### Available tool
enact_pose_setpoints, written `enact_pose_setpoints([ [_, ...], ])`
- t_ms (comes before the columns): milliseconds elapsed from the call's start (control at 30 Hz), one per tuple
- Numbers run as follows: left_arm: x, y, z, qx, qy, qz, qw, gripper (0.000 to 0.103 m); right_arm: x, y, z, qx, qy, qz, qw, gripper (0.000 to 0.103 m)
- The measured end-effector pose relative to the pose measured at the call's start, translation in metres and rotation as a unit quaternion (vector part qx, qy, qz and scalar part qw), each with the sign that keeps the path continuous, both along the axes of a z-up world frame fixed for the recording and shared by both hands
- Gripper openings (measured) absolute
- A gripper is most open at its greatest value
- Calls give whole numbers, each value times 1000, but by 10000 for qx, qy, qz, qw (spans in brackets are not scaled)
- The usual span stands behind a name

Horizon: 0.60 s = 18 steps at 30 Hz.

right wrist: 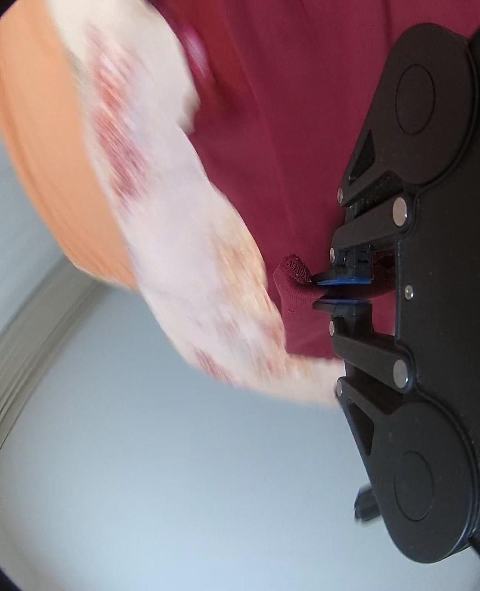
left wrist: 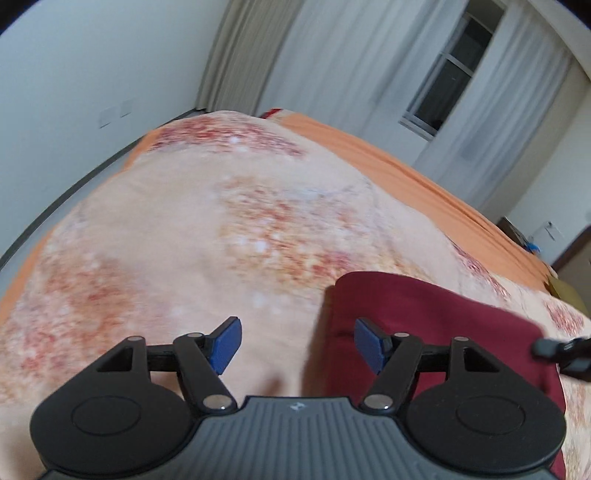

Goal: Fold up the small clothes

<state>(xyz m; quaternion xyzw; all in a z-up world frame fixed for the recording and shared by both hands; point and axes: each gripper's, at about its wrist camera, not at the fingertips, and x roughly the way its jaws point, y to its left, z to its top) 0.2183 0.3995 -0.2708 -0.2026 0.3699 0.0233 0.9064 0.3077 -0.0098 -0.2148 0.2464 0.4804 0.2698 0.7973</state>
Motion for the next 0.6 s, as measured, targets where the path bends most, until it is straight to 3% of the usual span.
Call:
enact_pose_setpoints([
  [167,5,-22,-8,-103,196,-94,9997,73,9,-73,6,-810,-26,-632,9947,7],
  [300,17,-40,-6,-224,176,-397,9988,74,17,-123,-14,-1249,392,-1021,9861,7],
  [400,39,-63,-5,-228,171,-693,9972,74,15,-155,-20,-1835,665,-1347,9715,7],
  [600,82,-119,-4,-200,178,-1225,9921,75,-4,-231,-8,-1974,720,-2185,9529,7],
])
